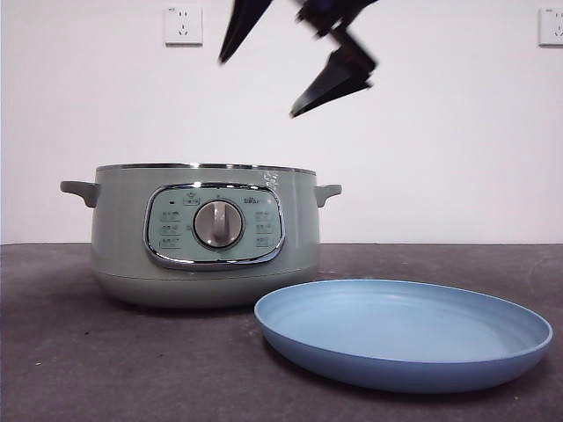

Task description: Take the potato out from the steamer,put the potato on the plate,close the lid

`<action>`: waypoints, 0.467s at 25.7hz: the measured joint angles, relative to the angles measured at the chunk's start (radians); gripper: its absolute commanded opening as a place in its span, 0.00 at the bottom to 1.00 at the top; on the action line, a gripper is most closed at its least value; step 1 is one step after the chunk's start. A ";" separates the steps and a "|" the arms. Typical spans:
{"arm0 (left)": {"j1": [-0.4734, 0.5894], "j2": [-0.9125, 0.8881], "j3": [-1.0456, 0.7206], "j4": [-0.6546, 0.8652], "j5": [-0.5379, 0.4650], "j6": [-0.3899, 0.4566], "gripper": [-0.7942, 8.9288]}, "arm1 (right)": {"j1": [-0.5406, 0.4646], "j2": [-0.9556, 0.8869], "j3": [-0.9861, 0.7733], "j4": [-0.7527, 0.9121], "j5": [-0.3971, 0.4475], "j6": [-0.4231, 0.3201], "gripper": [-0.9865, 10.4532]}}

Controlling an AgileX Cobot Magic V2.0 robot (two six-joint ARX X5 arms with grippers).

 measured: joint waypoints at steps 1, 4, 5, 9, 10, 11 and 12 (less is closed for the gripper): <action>0.000 -0.020 0.000 -0.010 -0.003 -0.003 0.07 | 0.011 0.068 0.071 -0.020 0.031 0.000 0.66; 0.000 -0.061 0.000 -0.022 -0.006 -0.015 0.07 | 0.045 0.220 0.197 -0.041 0.106 -0.001 0.66; 0.000 -0.069 0.000 -0.025 -0.006 -0.020 0.07 | 0.060 0.263 0.219 -0.040 0.135 -0.001 0.66; 0.000 -0.076 0.000 -0.053 -0.006 -0.023 0.07 | 0.093 0.361 0.235 -0.027 0.232 -0.002 0.66; 0.000 -0.076 0.000 -0.060 -0.006 -0.023 0.07 | 0.098 0.372 0.235 -0.017 0.235 -0.002 0.66; 0.000 -0.076 0.000 -0.063 -0.006 -0.023 0.07 | 0.098 0.379 0.235 -0.007 0.237 -0.002 0.66; 0.000 -0.076 0.000 -0.063 -0.006 -0.023 0.07 | 0.098 0.382 0.235 -0.004 0.253 -0.001 0.66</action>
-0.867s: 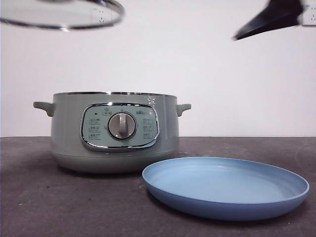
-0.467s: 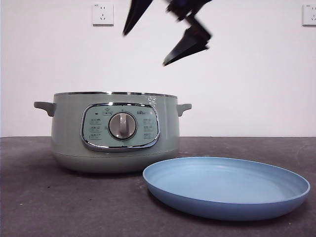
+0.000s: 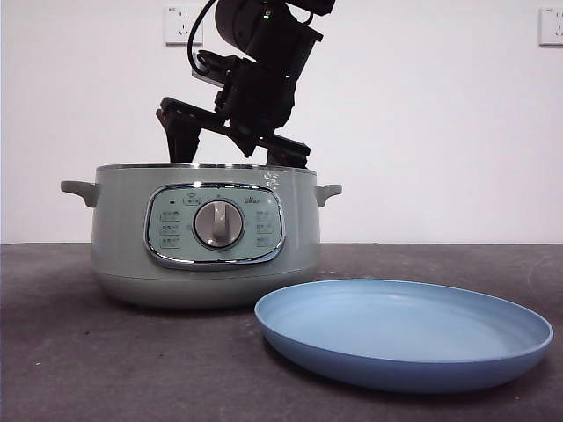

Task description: Take the potato out from the steamer,put the potato on the plate,close the lid

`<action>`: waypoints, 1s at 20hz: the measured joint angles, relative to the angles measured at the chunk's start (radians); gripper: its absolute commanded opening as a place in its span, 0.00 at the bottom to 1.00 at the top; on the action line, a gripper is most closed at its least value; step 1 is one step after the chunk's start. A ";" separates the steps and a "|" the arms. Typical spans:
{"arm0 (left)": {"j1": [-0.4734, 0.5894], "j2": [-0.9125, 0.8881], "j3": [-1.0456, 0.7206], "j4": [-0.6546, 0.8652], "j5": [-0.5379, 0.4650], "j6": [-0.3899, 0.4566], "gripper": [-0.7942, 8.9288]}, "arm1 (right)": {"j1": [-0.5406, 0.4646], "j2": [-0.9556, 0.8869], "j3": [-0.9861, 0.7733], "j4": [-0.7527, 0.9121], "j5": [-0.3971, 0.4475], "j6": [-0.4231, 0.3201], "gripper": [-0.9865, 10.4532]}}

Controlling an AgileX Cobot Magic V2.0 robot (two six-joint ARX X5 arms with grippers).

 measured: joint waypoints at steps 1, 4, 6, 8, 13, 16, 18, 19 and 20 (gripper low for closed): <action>0.000 0.000 0.000 0.000 0.000 0.000 0.07 | 0.000 0.000 0.000 0.004 0.011 0.000 0.66; 0.000 0.000 0.000 0.000 0.000 0.000 0.07 | 0.000 0.000 0.001 0.021 0.034 0.000 0.66; 0.000 0.000 0.000 0.000 0.000 0.000 0.07 | 0.001 0.000 0.001 0.021 0.035 0.000 0.66; 0.000 0.000 0.000 0.000 0.001 0.000 0.07 | 0.006 0.000 0.001 0.021 0.035 0.000 0.66; 0.000 0.000 0.000 0.000 0.000 0.000 0.07 | 0.027 0.043 0.005 0.029 0.035 -0.002 0.66; 0.000 0.000 0.000 0.000 0.001 0.000 0.07 | 0.030 0.064 0.005 0.034 0.053 0.007 0.39; 0.000 0.000 0.000 0.000 0.001 0.000 0.07 | 0.030 0.064 0.005 0.022 0.058 0.006 0.06; 0.000 0.000 0.000 0.000 0.001 0.000 0.07 | 0.030 0.064 0.005 0.025 0.058 0.001 0.08; 0.000 0.000 0.000 0.000 0.001 0.000 0.07 | 0.030 0.063 0.005 0.032 0.058 -0.003 0.08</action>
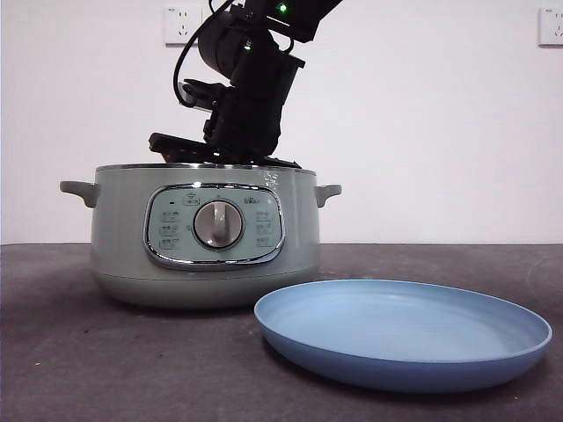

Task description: Take the potato out from the steamer,put the potato on the plate,close the lid

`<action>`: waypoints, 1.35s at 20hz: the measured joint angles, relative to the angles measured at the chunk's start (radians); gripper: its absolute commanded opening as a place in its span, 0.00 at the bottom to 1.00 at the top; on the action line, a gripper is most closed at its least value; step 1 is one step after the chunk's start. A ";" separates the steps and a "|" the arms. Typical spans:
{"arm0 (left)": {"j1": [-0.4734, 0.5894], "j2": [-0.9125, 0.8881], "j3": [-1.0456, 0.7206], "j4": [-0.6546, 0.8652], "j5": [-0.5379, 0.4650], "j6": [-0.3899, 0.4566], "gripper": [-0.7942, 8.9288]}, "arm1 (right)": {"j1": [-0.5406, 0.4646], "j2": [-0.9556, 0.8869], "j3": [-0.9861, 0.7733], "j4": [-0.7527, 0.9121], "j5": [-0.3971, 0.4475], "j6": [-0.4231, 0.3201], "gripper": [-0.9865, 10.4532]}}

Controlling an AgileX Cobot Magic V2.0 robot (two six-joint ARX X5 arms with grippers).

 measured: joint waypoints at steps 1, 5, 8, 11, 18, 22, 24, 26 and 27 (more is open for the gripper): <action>0.000 0.000 0.000 0.000 0.000 0.000 0.07 | -0.002 0.000 0.000 0.002 0.002 -0.001 0.08; 0.000 0.004 0.000 0.010 0.002 0.000 0.07 | -0.004 -0.119 -0.001 -0.011 0.029 -0.018 0.08; 0.000 0.018 0.000 0.038 0.025 0.000 0.07 | -0.004 -0.306 0.000 -0.125 0.030 -0.036 0.08; 0.000 0.039 0.000 0.071 0.084 0.000 0.07 | -0.004 -0.442 0.000 -0.296 0.076 -0.054 0.08; 0.000 0.081 0.000 0.117 0.136 0.000 0.07 | -0.004 -0.678 -0.117 -0.425 0.098 -0.064 0.08; 0.000 0.100 0.000 0.134 0.153 0.000 0.07 | -0.004 -0.831 -0.397 -0.304 0.107 -0.039 0.08; 0.000 0.107 0.000 0.140 0.162 0.000 0.07 | -0.004 -0.905 -0.556 -0.225 0.105 -0.013 0.08; 0.000 0.116 0.000 0.142 0.163 0.000 0.07 | -0.004 -0.951 -0.702 -0.154 0.105 0.007 0.08; 0.000 0.119 0.000 0.143 0.167 0.000 0.07 | -0.004 -0.956 -0.761 -0.118 0.103 0.016 0.08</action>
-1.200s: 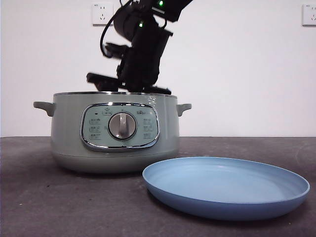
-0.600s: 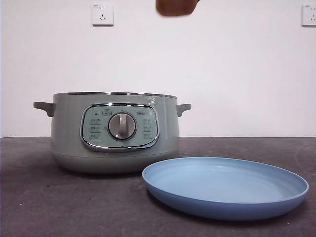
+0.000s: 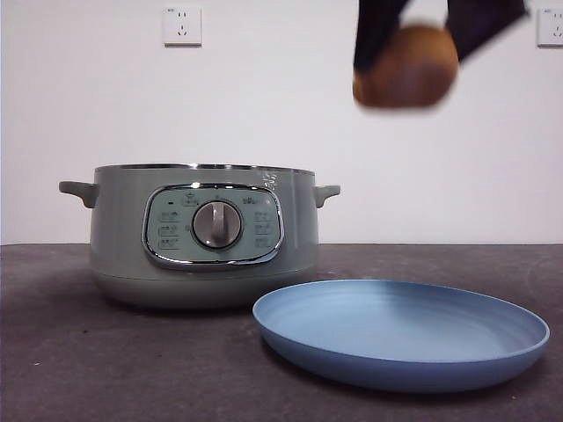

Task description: Take the potato out from the steamer,put the potato on the plate,close the lid

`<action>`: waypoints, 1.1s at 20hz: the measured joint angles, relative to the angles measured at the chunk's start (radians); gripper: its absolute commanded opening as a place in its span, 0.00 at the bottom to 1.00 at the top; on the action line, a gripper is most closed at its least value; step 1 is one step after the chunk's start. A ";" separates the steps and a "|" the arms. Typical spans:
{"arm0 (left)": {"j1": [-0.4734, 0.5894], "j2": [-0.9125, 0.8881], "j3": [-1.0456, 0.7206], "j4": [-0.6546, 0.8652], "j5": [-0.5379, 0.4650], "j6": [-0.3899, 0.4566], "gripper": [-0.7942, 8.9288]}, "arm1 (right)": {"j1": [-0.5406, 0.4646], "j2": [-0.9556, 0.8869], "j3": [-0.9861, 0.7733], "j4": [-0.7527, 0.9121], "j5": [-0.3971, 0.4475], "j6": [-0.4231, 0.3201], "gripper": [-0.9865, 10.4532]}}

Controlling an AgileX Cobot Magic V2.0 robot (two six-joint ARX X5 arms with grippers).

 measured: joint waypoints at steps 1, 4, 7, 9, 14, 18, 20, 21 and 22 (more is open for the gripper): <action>0.000 0.004 0.000 0.003 0.009 0.000 0.07 | 0.000 0.001 -0.068 0.047 0.000 0.010 0.08; 0.000 0.011 0.000 0.003 0.013 0.000 0.07 | 0.000 0.006 -0.227 0.208 -0.023 0.031 0.08; 0.000 0.012 0.000 0.003 0.013 0.000 0.07 | 0.000 0.027 -0.337 0.354 -0.045 0.047 0.08; 0.000 0.012 0.000 0.003 0.013 0.000 0.07 | 0.000 0.054 -0.383 0.413 -0.045 0.053 0.08; 0.000 0.012 0.000 0.008 0.013 0.000 0.07 | 0.000 0.177 -0.425 0.506 -0.045 0.054 0.08; -0.006 0.044 0.000 0.045 0.013 0.000 0.07 | 0.000 0.214 -0.423 0.530 -0.046 0.056 0.15; -0.021 0.081 0.000 0.058 0.013 0.001 0.07 | 0.000 0.214 -0.423 0.530 -0.046 0.065 0.39; -0.032 0.106 0.000 0.072 0.014 0.002 0.07 | 0.000 0.214 -0.423 0.530 -0.046 0.066 0.53; -0.045 0.133 0.000 0.097 0.014 0.005 0.07 | 0.000 0.214 -0.423 0.530 -0.046 0.068 0.62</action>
